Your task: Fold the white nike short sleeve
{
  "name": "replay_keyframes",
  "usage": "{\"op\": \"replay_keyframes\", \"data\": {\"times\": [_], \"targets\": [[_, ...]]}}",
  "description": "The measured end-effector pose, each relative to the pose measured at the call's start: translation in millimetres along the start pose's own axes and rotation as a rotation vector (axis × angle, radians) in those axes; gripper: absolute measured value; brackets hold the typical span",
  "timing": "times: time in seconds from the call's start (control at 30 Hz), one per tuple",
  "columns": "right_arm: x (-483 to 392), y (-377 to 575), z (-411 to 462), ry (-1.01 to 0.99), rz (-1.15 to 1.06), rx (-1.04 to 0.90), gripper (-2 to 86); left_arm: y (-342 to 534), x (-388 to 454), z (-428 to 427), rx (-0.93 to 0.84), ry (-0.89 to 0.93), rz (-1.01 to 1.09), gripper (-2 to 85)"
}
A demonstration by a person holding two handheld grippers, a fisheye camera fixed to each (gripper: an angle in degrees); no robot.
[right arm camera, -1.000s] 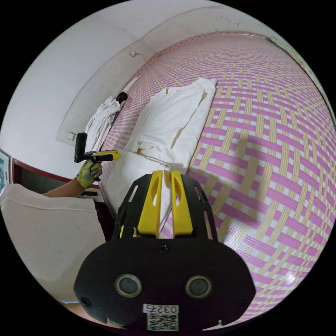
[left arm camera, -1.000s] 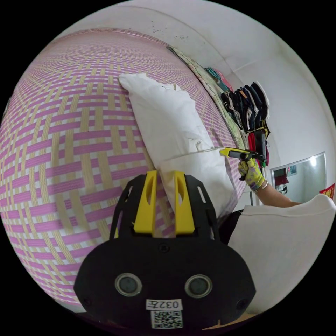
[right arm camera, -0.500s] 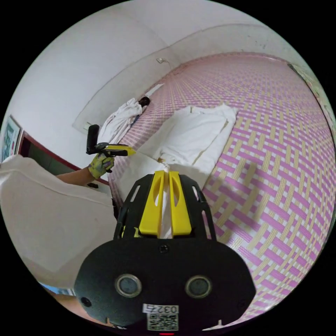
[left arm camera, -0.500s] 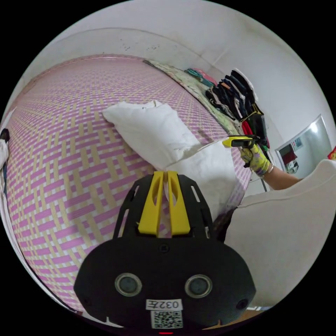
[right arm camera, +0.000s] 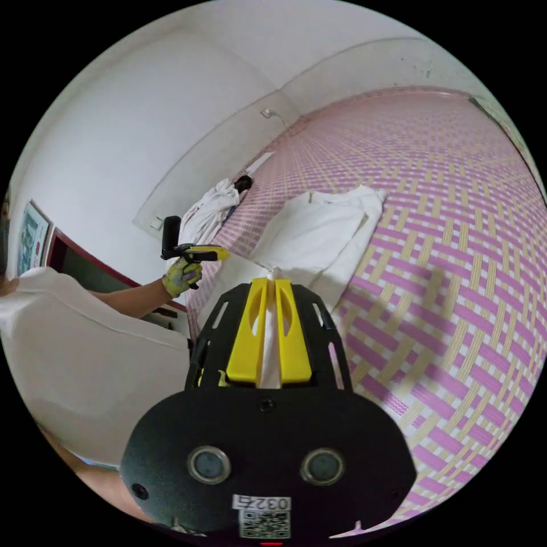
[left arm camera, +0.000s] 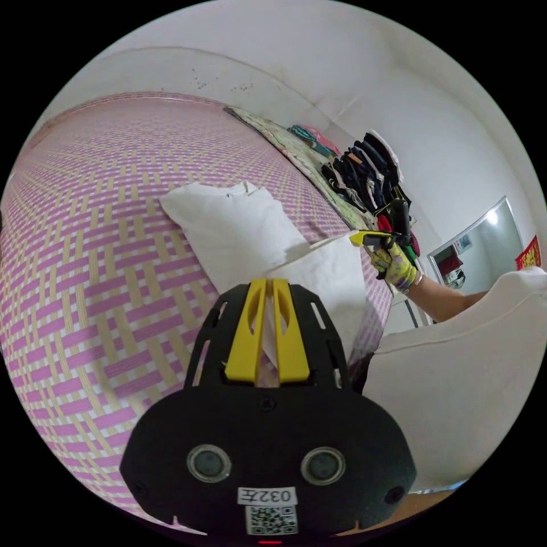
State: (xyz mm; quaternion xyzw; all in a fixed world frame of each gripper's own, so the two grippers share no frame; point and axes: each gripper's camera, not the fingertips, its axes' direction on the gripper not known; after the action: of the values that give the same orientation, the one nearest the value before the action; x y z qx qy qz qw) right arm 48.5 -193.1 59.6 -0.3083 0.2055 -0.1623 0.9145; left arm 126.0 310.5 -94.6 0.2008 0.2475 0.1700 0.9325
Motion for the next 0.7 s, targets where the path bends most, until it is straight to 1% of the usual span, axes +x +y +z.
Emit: {"op": "replay_keyframes", "data": {"times": [0.07,0.1,0.13,0.17,0.23,0.33,0.4,0.5,0.57,0.67,0.7], "targets": [[26,3,12,0.009,0.092,-0.058,2.2,1,-21,19,-0.062,-0.014,-0.066,-1.3],[47,9,20,0.009,0.185,-0.106,3.4,4,-32,26,-0.092,-0.017,-0.105,-0.8],[65,15,26,0.011,0.299,-0.163,4.3,8,-39,24,-0.081,-0.003,-0.135,0.1],[71,19,26,0.017,0.346,-0.174,4.7,11,-41,20,-0.060,0.002,-0.151,0.2],[67,31,7,0.019,0.372,-0.060,5.3,27,-37,-4,0.030,0.003,-0.189,0.3],[44,50,-12,0.018,0.325,0.007,5.0,56,-19,-29,0.098,0.059,-0.162,0.3],[28,65,-15,-0.025,0.278,0.001,4.7,77,-7,-31,0.074,0.103,-0.153,0.9],[2,97,-8,-0.051,0.219,-0.065,5.5,115,5,-18,-0.022,0.183,-0.177,4.7],[-7,117,-4,-0.045,0.201,-0.106,6.5,138,13,-9,-0.051,0.227,-0.175,6.5],[-17,145,4,-0.038,0.183,-0.168,8.0,158,31,0,-0.061,0.226,-0.138,8.9],[-23,151,7,-0.047,0.154,-0.182,8.4,161,40,2,-0.056,0.199,-0.113,9.3]]}}
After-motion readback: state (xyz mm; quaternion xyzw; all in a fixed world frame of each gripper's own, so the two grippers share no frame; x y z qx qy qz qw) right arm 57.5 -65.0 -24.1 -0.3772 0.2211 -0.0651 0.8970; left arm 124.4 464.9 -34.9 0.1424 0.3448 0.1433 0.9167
